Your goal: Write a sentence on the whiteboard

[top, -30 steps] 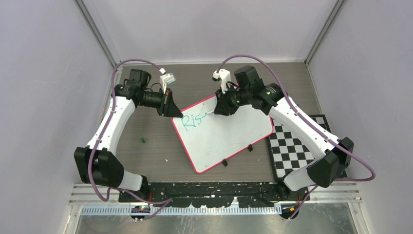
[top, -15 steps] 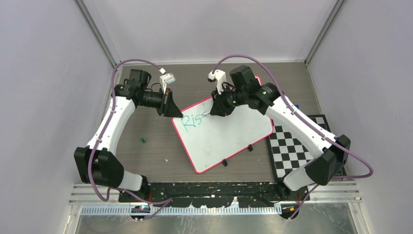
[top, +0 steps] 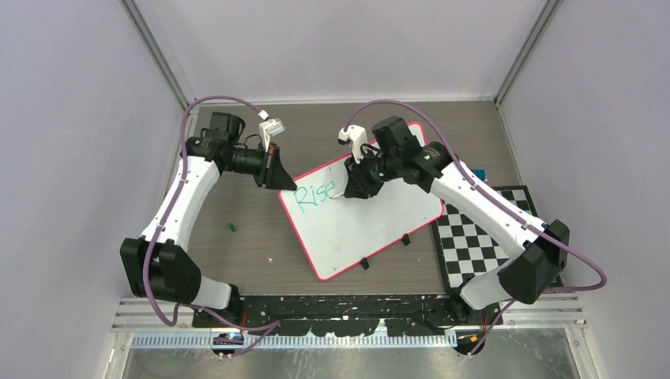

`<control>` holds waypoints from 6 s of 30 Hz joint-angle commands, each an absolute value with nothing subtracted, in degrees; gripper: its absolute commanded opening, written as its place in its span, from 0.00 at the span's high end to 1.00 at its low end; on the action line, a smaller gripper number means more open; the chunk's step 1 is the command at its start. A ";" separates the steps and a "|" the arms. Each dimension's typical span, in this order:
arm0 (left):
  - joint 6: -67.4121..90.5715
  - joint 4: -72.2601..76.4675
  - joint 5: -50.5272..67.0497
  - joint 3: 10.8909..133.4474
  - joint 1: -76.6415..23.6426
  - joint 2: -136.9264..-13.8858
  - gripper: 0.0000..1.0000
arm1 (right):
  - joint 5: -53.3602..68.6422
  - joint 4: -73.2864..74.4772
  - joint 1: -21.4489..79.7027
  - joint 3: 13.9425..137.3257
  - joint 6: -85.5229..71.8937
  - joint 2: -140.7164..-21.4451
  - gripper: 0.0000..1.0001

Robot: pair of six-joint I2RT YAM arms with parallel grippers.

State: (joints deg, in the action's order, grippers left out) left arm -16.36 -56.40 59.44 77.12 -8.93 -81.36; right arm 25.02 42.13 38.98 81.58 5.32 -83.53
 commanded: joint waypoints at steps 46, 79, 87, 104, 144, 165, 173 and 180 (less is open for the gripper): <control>-16.70 -58.72 61.01 76.56 -11.60 -82.89 0.97 | 27.67 41.75 33.17 82.76 6.19 -81.47 1.00; -22.60 -66.12 54.76 83.19 -12.21 -88.73 1.00 | 32.67 43.03 27.35 80.88 6.08 -76.73 1.00; -21.28 -65.01 55.42 82.11 -12.36 -87.16 0.90 | 28.89 39.07 26.60 78.18 4.99 -75.74 1.00; -20.41 -63.12 55.59 80.07 -12.59 -85.80 1.00 | 26.03 36.20 26.69 78.12 4.23 -75.41 1.00; -20.96 -63.05 55.57 79.48 -12.84 -84.79 1.00 | 18.74 39.46 31.92 80.67 6.67 -79.32 1.00; -20.84 -63.11 55.72 79.93 -12.83 -85.52 1.00 | 21.37 42.10 28.08 79.14 7.53 -79.00 1.00; -20.85 -63.19 55.42 79.83 -12.83 -85.07 1.00 | 21.48 42.87 32.54 80.84 7.66 -81.38 1.00; -20.75 -63.04 55.33 79.39 -12.79 -84.73 1.00 | 21.42 44.39 34.12 82.74 8.36 -81.74 1.00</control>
State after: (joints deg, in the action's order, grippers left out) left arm -18.41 -63.70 56.75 80.53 -11.86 -86.32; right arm 23.31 45.95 34.37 79.92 7.11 -81.56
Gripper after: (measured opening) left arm 0.084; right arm 0.196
